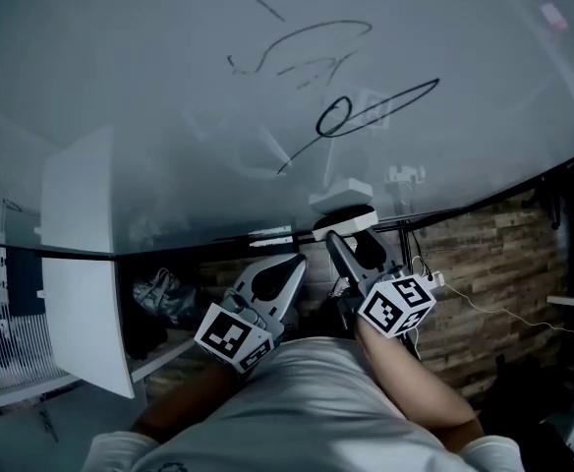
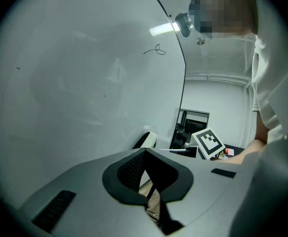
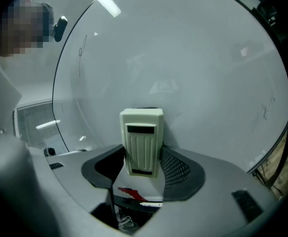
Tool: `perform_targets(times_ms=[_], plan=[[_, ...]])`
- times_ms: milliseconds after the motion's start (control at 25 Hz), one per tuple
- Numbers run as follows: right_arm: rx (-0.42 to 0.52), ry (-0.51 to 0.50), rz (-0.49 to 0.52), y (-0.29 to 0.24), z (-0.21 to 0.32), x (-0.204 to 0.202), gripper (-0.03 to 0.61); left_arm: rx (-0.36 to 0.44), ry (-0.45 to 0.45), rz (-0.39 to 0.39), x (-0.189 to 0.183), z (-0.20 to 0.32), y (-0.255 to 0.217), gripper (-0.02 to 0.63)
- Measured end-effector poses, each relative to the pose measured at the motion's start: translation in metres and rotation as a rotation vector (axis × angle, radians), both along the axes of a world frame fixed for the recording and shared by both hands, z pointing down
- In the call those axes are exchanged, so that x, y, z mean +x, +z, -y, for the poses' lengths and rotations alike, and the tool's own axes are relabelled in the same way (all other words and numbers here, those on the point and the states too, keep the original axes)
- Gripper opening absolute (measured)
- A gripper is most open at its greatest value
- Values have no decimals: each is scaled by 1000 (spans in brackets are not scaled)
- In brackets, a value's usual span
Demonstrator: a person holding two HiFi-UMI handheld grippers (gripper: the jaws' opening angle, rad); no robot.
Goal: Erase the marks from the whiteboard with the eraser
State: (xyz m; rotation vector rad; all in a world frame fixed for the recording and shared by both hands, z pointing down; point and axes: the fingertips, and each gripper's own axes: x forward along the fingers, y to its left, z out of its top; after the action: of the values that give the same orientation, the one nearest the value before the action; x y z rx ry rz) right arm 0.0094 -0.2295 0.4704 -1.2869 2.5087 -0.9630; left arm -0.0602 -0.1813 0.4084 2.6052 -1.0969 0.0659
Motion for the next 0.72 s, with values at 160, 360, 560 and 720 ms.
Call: perform_targets(times_ms=[160,360,560,720], plan=[[0,2,39,0,3,-1,241,-15,-9,10,1,1,8,6],[-62,3,114,-2,5,-4,242,-33,-4,17,5,-1,15,6],[-99,8,182,-5,8,-9,242,-32,-4,16,7,-3,16,6],[-106,15,197,-4,7,-8,242,-34,-5,16,4,-5,17,6]])
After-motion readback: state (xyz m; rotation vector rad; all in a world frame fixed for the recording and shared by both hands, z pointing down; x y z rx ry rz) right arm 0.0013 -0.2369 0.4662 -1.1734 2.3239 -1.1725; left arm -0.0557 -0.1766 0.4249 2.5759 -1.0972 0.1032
